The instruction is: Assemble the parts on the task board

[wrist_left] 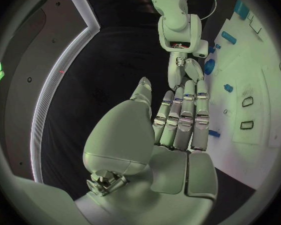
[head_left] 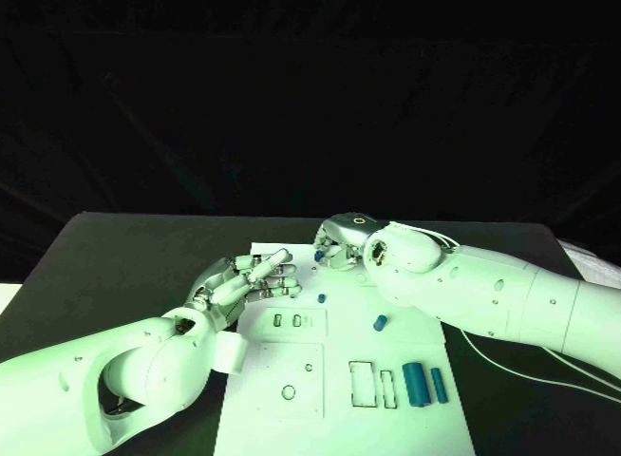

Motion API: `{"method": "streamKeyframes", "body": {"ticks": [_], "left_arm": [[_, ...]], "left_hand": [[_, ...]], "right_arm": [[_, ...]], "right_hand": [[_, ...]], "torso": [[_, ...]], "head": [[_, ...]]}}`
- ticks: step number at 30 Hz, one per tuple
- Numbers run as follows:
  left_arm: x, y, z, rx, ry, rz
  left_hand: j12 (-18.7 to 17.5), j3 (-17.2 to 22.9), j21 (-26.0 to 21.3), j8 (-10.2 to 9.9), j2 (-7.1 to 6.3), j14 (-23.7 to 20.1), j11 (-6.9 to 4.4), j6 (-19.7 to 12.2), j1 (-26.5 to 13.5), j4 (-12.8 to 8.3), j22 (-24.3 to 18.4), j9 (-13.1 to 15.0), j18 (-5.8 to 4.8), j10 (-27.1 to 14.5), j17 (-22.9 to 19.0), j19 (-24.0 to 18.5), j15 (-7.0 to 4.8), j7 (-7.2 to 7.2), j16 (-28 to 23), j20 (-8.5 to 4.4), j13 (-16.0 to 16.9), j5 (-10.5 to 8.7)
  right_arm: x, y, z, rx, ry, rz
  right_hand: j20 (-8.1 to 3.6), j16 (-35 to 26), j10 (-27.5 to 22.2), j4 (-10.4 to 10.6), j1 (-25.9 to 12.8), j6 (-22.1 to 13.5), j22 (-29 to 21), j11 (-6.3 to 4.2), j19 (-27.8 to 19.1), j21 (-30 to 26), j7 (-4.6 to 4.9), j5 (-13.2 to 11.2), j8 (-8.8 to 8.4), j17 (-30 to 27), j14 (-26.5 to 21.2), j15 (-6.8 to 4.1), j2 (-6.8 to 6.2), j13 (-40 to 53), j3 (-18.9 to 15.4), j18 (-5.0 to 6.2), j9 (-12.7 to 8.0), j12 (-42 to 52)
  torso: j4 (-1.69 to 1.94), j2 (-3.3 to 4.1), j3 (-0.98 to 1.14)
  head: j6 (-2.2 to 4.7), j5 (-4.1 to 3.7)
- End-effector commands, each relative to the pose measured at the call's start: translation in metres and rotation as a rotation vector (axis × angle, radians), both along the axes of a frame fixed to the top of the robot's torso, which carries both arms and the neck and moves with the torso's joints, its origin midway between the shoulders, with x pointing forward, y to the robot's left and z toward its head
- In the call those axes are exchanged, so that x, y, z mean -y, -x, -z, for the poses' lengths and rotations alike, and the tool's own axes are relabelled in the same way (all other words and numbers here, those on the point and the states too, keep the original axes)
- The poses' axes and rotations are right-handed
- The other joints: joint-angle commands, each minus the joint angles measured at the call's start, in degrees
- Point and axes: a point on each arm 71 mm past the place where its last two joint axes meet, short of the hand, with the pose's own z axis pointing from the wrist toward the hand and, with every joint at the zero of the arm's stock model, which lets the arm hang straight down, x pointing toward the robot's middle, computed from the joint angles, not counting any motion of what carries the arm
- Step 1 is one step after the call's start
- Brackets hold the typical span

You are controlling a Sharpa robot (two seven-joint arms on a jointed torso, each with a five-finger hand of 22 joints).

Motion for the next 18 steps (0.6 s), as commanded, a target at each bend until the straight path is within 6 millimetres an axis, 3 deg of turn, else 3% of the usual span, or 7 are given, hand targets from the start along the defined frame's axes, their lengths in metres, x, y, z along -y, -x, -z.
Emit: {"method": "streamKeyframes", "body": {"ticks": [1, 4, 10, 14, 18], "left_arm": [[0.002, 0.001, -0.002, 0.004, 0.014, 0.021], [0.002, 0.001, -0.002, 0.003, 0.014, 0.021], [0.0, 0.0, -0.001, 0.002, 0.011, 0.016], [-0.001, 0.0, -0.001, 0.002, 0.009, 0.013], [-0.003, 0.0, -0.001, 0.001, 0.007, 0.01]], "left_hand": [[-0.3, -0.33, -0.36, -0.36, 0.02, -0.01, 0.42, 0.08, -0.63, 0.09, -0.1, 0.05, 0.19, -0.1, 0.06, 0.26, 0.28, 0.3, -0.39, 0.06, 0.01, 0.04], [-0.3, -0.33, -0.36, -0.36, 0.02, -0.01, 0.42, 0.08, -0.63, 0.09, -0.1, 0.05, 0.19, -0.1, 0.06, 0.26, 0.28, 0.3, -0.39, 0.06, 0.01, 0.04], [-0.31, -0.35, -0.37, -0.37, 0.02, -0.01, 0.42, 0.08, -0.64, 0.09, -0.1, 0.05, 0.19, -0.1, 0.08, 0.27, 0.29, 0.3, -0.4, 0.06, 0.01, 0.03], [-0.31, -0.35, -0.37, -0.37, 0.02, -0.01, 0.42, 0.08, -0.64, 0.09, -0.1, 0.05, 0.19, -0.1, 0.08, 0.27, 0.29, 0.3, -0.4, 0.06, 0.01, 0.03], [-0.31, -0.35, -0.37, -0.37, 0.02, -0.01, 0.42, 0.08, -0.64, 0.09, -0.1, 0.05, 0.19, -0.1, 0.08, 0.27, 0.29, 0.3, -0.4, 0.06, 0.01, 0.03]], "right_arm": [[0.003, 0.0, -0.001, 0.024, -0.001, 0.016], [0.006, 0.002, -0.003, 0.047, -0.026, 0.016], [0.025, 0.013, -0.011, 0.065, -0.093, 0.019], [0.052, 0.022, -0.016, 0.036, -0.136, 0.056], [0.09, 0.029, -0.018, -0.043, -0.19, 0.135]], "right_hand": [[0.77, -4.89, -6.86, 0.28, 0.77, -5.56, -6.42, 0.71, -3.78, -4.23, 0.07, -0.28, -0.2, -6.05, -1.82, 0.44, -1.21, 0.01, -1.58, 1.22, -0.1, -0.14], [0.97, -5.94, -8.78, 0.93, 1.59, -8.23, -7.57, 0.96, -4.11, -5.15, 0.34, -0.32, -0.22, -7.23, -1.73, 0.6, -1.53, 0.14, -3.25, 1.33, -0.04, 0.15], [0.68, -5.84, -4.76, 1.71, 3.1, -3.87, -7.25, 0.45, -3.08, -4.91, 0.14, 1.11, 0.5, -7.12, -1.0, 0.26, -0.86, 0.37, -4.39, 1.26, 0.38, 2.25], [0.43, -5.46, -2.09, 2.17, 3.31, -1.94, -6.7, 0.07, -2.52, -4.55, -0.12, 1.99, 0.78, -6.63, -0.65, -0.08, -0.76, 0.37, -4.53, 1.1, 0.48, 3.28], [-0.11, 2.44, 5.2, 3.95, 1.77, -0.43, 2.86, -1.05, 2.73, 1.45, -0.47, 3.82, 0.71, 3.38, 2.17, -0.85, -1.35, 1.12, -4.99, -0.56, 0.41, 6.17]], "torso": [[0.01, 0.04, 0.0], [0.05, 0.06, 0.08], [-0.19, 0.04, 0.17], [-0.5, -0.03, 0.17], [-1.06, -0.07, 0.38]], "head": [[0.17, -0.02], [0.24, 0.01], [0.45, -0.05], [0.71, -0.15], [0.72, -0.35]]}}
